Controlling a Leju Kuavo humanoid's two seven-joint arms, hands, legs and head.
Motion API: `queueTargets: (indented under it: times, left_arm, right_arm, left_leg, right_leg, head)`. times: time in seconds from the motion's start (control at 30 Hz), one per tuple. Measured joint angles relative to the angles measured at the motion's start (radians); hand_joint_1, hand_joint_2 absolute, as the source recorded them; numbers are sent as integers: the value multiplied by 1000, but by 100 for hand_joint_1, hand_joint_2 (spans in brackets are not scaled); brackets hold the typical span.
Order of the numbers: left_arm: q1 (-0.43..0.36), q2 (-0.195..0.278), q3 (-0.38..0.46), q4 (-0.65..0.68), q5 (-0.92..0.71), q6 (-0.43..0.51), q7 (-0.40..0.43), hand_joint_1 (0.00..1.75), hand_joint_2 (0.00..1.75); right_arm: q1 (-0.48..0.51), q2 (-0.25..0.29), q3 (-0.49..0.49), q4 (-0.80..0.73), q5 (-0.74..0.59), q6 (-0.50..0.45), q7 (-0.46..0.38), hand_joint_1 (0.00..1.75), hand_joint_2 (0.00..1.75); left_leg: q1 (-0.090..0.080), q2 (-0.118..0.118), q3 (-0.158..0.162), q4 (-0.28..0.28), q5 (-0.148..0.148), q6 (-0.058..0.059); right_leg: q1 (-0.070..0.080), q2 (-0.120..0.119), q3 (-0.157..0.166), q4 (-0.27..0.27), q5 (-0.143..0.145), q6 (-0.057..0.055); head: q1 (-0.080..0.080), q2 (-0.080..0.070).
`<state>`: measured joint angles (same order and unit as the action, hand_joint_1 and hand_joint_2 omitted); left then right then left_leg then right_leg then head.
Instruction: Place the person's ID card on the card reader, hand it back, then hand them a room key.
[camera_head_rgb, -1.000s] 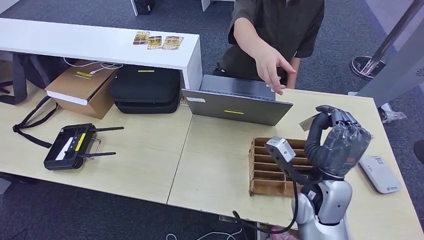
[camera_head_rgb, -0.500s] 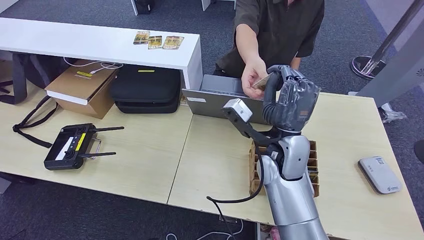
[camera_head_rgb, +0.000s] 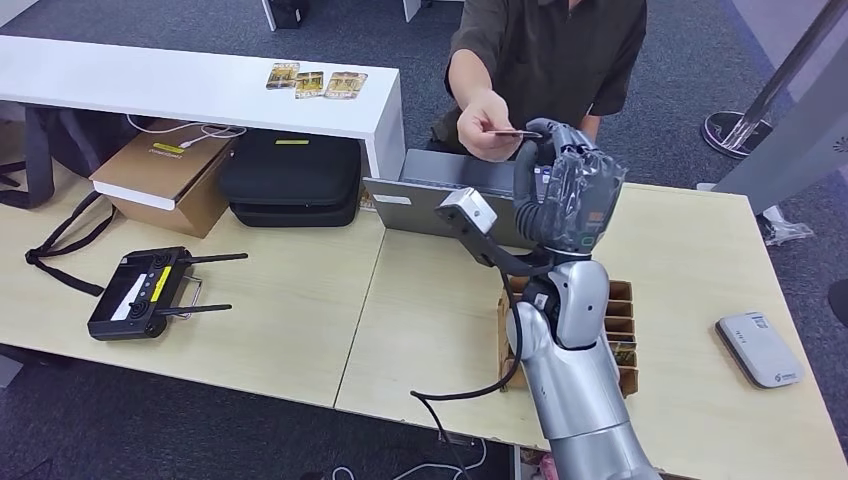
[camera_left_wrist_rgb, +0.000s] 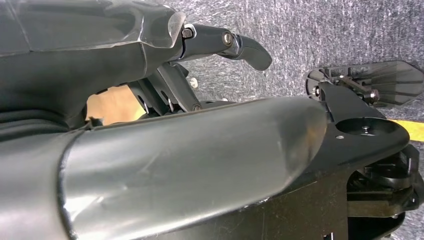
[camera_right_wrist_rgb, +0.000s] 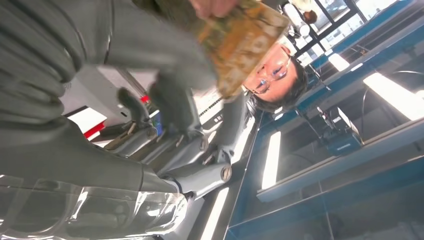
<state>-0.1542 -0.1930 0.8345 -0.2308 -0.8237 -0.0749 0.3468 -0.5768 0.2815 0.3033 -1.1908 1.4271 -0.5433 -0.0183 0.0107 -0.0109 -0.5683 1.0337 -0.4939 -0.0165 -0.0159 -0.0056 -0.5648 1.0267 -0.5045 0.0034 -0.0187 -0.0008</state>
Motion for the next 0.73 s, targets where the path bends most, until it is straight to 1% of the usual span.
queueTargets:
  times: [0.47,0.73]
  left_arm:
    - [-6,1,-4,0,-3,0,8,0,0]
    - [-5,1,-4,0,-3,1,8,0,0]
  right_arm:
    - [6,-2,-1,7,-19,26,10,0,0]
    - [98,-25,-17,-107,6,20,47,0,0]
  left_leg:
    - [0,0,0,0,0,0]
    - [0,0,-1,0,0,0]
  right_leg:
    - [0,0,0,0,0,0]
    - [0,0,-1,0,0,0]
  head:
    - [0,0]
    - [0,0]
